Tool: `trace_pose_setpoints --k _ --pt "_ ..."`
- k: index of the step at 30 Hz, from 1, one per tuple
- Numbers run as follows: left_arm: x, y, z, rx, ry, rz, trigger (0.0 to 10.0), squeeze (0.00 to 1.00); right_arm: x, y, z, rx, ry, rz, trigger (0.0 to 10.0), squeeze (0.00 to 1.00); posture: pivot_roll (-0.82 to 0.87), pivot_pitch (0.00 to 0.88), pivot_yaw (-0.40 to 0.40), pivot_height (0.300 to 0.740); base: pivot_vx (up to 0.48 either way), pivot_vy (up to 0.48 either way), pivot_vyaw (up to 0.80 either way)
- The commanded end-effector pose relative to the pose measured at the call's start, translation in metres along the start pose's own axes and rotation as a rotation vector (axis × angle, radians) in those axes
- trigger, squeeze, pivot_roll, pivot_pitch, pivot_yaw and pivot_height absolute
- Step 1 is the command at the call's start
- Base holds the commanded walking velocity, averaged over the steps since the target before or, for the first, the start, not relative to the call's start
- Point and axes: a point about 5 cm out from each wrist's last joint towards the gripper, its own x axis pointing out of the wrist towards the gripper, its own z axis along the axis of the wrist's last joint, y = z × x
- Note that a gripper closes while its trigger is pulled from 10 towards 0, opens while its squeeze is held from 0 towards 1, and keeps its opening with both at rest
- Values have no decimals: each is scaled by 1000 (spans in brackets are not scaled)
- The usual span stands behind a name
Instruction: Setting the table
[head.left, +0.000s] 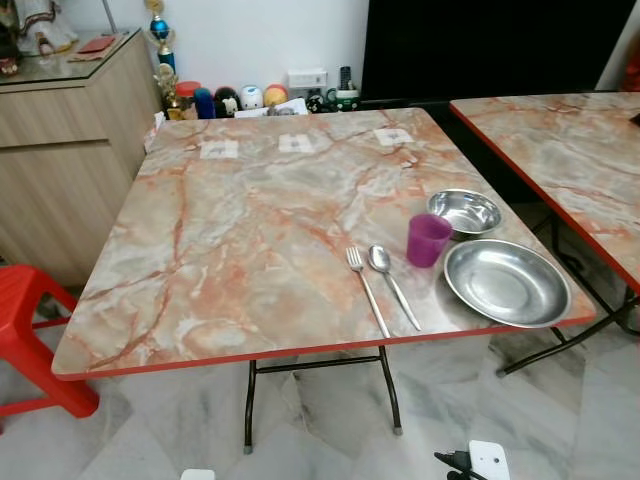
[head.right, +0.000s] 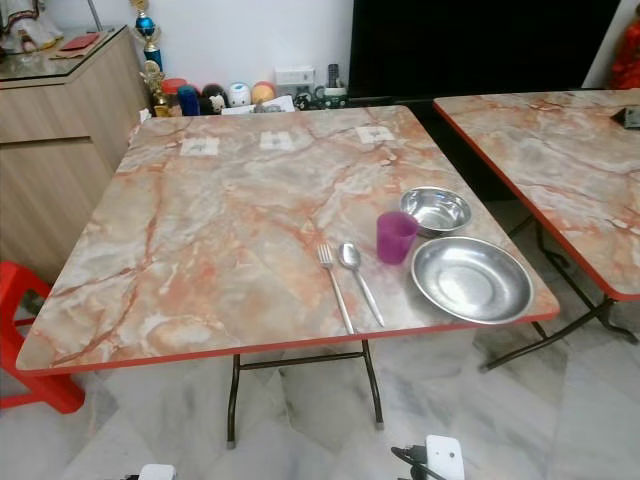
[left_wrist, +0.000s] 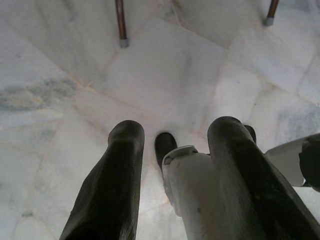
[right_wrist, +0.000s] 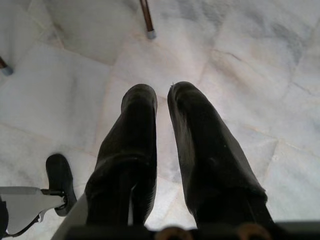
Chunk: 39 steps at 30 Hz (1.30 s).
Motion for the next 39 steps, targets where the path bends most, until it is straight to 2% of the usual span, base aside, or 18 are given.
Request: trace_pose_setpoints --k 1,17,24,31,39 --pt "-1 -3 -7 16 32 -13 10000 0 -1 -4 -5 -5 20 -7 10000 0 -9 40 -7 740 0 -364 0" --pt "-1 -5 -10 12 42 -18 10000 0 -2 -5 -6 -15 24 -4 10000 0 -10 35 -12 740 0 -355 0" --pt "-2 -6 -11 7 46 -25 10000 0 -2 -6 -5 -12 10 -11 10000 0 -14 45 -16 740 0 0 0" --pt "-4 -2 -16 -5 57 -11 10000 0 -2 -7 -2 33 -41 -26 10000 0 -19 60 -25 740 0 0 0" --pt "-7 7 -21 -15 67 12 10000 0 -5 -10 9 67 -182 -71 10000 0 -33 69 -29 740 0 0 0"
